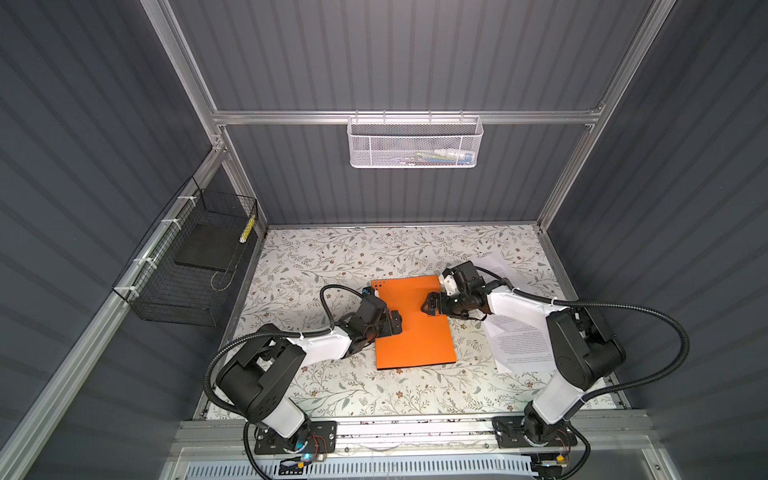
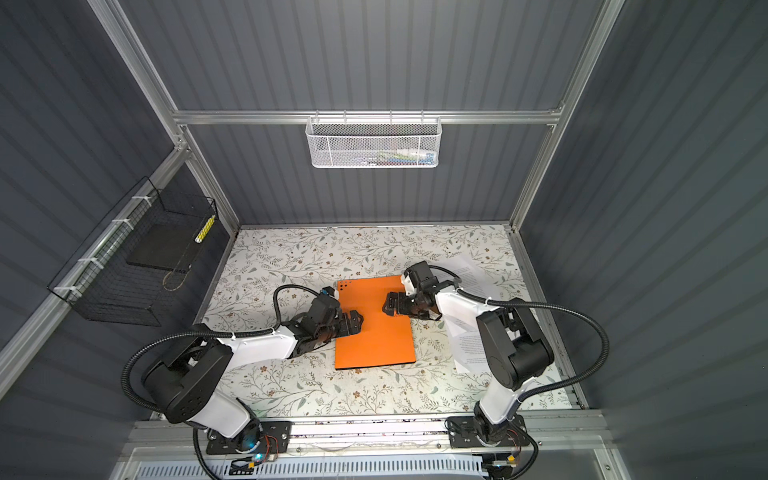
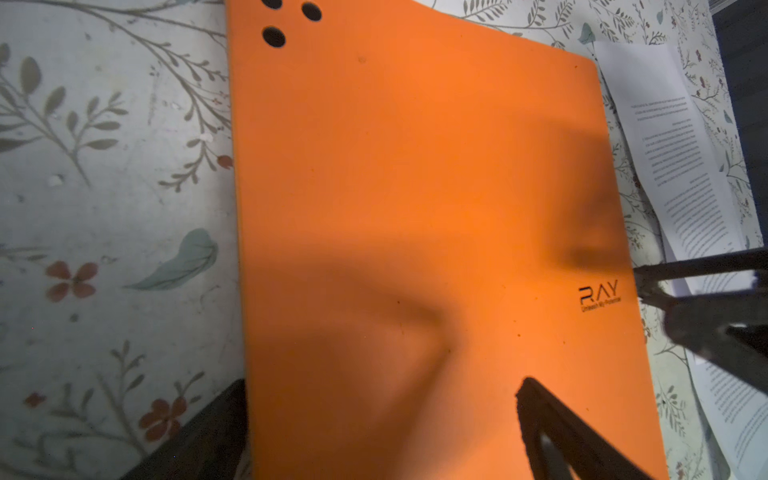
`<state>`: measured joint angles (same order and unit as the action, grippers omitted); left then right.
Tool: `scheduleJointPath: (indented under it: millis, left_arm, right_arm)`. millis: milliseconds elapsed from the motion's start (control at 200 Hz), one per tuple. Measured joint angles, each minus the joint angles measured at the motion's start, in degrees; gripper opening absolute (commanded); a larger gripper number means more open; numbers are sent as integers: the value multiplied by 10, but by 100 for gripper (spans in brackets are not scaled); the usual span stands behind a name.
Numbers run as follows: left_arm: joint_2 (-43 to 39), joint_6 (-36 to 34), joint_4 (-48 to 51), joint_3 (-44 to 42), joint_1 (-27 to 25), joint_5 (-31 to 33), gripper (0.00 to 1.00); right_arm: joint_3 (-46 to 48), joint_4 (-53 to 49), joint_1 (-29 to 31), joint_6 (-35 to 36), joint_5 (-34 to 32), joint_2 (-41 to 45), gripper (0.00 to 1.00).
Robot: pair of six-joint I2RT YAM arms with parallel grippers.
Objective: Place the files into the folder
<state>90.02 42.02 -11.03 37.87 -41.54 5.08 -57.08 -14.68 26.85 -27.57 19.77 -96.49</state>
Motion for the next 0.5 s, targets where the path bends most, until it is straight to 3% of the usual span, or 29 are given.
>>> scheduleJointPath:
  millis: [500]
  left_arm:
    - [-53, 1, 58, 6, 1, 13, 100]
  right_arm:
    - [-19, -3, 5, -22, 48, 83, 99]
